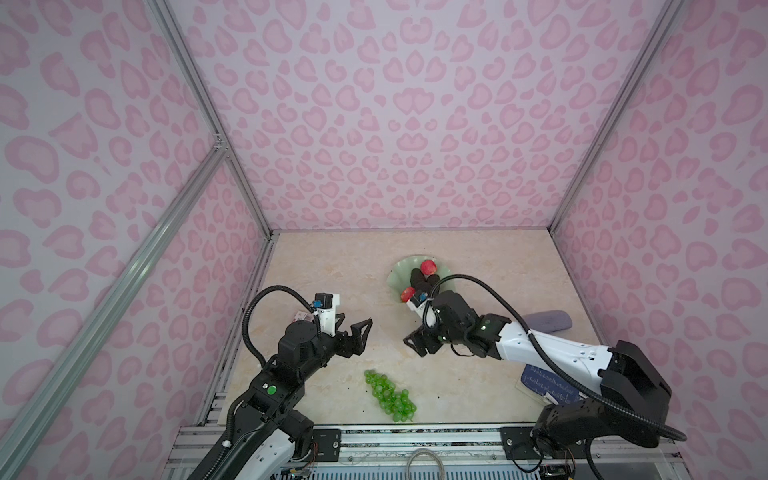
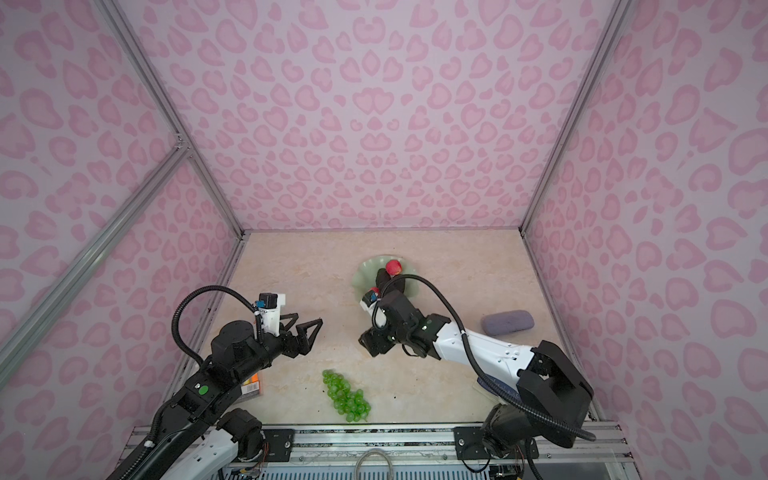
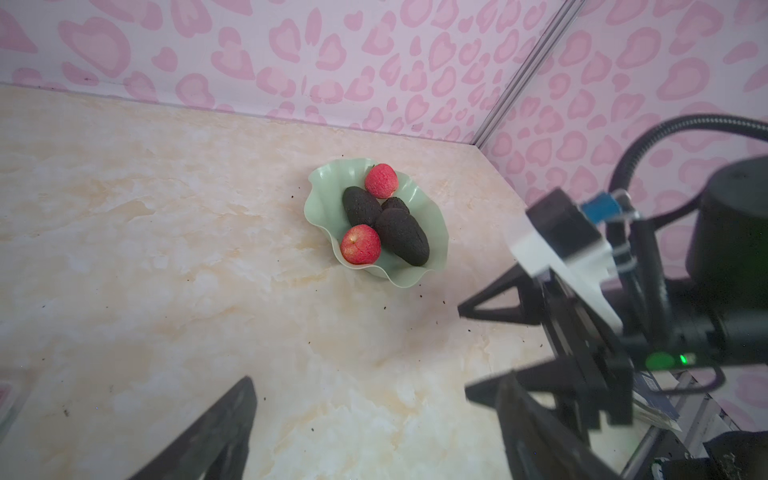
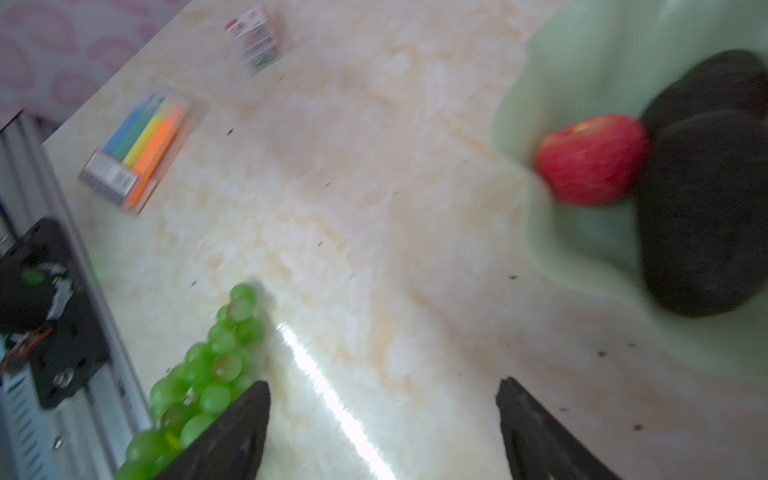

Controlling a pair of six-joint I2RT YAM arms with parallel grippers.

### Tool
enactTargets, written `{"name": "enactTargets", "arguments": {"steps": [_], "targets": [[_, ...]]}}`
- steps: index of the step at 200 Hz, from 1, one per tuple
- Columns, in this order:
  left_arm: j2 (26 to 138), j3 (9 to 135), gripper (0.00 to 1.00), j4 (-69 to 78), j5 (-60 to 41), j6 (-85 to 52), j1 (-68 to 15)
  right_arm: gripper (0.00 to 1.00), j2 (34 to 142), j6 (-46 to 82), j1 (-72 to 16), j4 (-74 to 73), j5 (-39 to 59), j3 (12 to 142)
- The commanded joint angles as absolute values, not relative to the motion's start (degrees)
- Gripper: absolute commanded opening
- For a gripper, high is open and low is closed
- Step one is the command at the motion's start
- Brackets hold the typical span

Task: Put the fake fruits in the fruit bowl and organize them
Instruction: 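Reach the right gripper down and grasp the green grape bunch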

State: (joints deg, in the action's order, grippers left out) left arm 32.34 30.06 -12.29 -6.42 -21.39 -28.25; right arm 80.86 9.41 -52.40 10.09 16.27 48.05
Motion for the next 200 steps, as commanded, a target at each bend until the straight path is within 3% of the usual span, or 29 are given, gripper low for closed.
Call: {"name": "enactTargets", "arguments": {"steps": [1,92,164,200], "targets": [[32.09,29.75,0.91,-11.45,-6.75,-21.64,-28.30,0.87,79.12,7.86,-57.49,5.25,22.38,43.97],[30.29,29.44,0.91,-11.68,-6.94,-22.32,-28.30,0.88,85.87,0.45,-67.46,12.44,21.15,46.85],[27.87,29.35,0.91,-12.65,-6.30,-23.03,-28.30,0.83,93.01,-0.35,-68.03,15.71,20.34,50.83],[27.69,29.31,0.91,-12.94,-6.33,-23.12,-28.30,0.72,97.96,0.00,-67.94,17.91,20.22,54.18]]}}
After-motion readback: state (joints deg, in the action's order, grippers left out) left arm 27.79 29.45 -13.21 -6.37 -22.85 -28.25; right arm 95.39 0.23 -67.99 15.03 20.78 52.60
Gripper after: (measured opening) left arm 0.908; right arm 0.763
